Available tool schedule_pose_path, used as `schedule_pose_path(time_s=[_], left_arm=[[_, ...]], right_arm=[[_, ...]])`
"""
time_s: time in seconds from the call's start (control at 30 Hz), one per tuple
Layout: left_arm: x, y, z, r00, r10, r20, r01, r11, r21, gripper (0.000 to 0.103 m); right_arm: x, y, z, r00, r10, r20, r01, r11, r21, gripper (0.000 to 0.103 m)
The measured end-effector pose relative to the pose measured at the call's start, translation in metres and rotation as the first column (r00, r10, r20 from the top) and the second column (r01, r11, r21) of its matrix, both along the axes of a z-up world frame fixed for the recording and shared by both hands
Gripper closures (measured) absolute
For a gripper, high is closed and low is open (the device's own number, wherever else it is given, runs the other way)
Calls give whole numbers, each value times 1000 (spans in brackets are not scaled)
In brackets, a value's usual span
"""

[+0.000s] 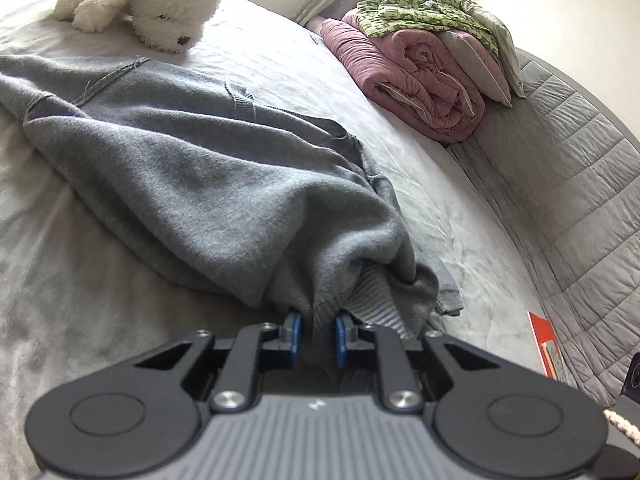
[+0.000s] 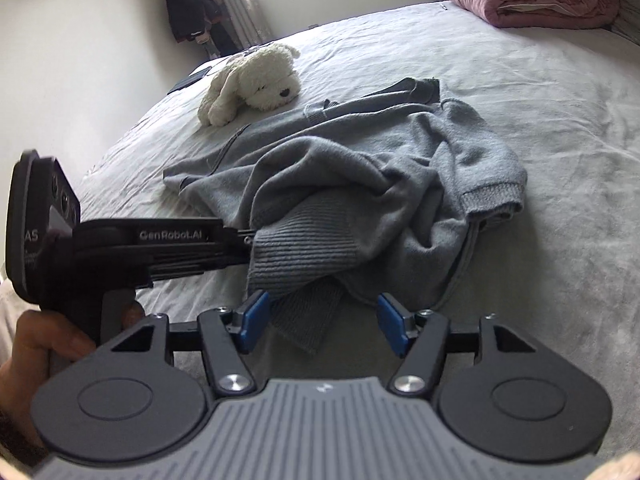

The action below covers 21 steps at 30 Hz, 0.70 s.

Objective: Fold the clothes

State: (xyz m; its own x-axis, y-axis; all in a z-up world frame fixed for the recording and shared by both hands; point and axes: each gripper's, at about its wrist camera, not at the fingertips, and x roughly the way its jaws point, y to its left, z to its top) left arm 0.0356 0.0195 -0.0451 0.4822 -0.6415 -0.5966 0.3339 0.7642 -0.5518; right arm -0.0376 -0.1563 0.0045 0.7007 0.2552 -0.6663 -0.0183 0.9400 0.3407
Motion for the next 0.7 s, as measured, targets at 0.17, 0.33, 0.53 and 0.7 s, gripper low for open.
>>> schedule_pose_path(time_s=[0.17, 0.33, 0.53, 0.7], left_arm=[[1, 2, 4, 1000, 7, -9, -7, 1000, -8, 90], [5, 8, 8, 999, 18, -34, -19, 999, -31, 90], [0, 21, 21, 1000, 22, -20, -23, 1000, -19, 92], [-6, 40, 33, 999, 35, -1, -35, 999, -6, 92]], right_arm=[[6, 24, -9, 998, 64, 3, -64, 998, -23, 38], [15, 45, -17, 998, 58, 28, -54, 990, -132, 38], [24, 38, -19, 998, 8, 55, 3, 981, -195, 86], [12, 21, -12, 998, -39, 57, 53, 962, -268, 93]])
